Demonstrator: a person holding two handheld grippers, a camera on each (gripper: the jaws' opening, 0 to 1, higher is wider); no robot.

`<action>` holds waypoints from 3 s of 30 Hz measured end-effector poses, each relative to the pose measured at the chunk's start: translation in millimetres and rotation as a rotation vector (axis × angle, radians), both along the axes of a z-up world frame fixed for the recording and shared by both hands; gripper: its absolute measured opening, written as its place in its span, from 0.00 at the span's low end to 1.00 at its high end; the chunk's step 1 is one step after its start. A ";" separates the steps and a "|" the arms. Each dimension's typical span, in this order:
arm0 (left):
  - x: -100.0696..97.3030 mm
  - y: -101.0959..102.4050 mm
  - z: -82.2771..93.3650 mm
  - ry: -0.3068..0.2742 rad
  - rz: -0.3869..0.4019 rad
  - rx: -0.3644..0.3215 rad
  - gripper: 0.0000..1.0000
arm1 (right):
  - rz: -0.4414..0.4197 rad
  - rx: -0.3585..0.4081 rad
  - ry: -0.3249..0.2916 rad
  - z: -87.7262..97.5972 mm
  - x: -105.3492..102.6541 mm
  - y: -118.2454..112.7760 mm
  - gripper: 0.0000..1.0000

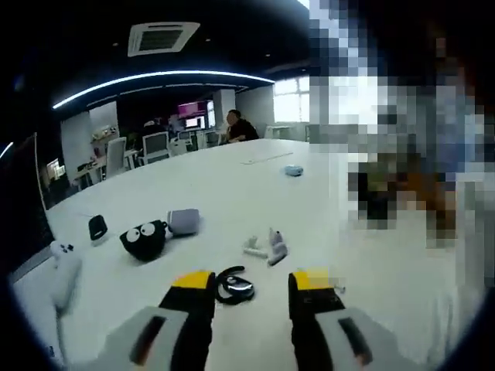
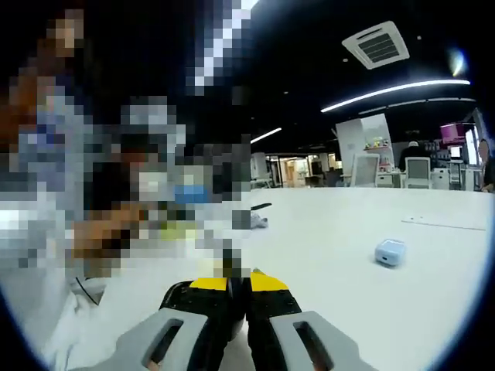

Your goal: Pick up the earbuds from the table and place the earbuds into the earbud case

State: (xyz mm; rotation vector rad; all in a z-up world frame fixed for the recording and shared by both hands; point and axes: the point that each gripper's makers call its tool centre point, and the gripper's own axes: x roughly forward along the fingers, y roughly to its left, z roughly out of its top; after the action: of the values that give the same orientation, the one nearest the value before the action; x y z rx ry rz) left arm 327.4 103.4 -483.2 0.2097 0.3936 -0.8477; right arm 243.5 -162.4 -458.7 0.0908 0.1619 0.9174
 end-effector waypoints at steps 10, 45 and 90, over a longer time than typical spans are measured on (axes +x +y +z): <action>16.6 1.3 -26.1 0.040 -0.010 -0.018 0.46 | 0.008 -0.005 0.004 -1.6 -0.8 1.3 0.06; -32.2 -77.3 49.0 -0.086 -0.200 -0.116 0.29 | 0.031 0.010 -0.009 2.8 -4.3 5.4 0.06; -92.4 -218.9 14.4 0.023 -0.188 -0.119 0.30 | -0.174 -0.056 -0.054 13.0 6.7 -1.8 0.06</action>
State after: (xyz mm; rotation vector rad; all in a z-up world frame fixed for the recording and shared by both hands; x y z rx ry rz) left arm 235.0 -115.5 -468.9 0.1274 0.3471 -1.0561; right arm 250.2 -164.2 -445.7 0.0279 0.1277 0.7407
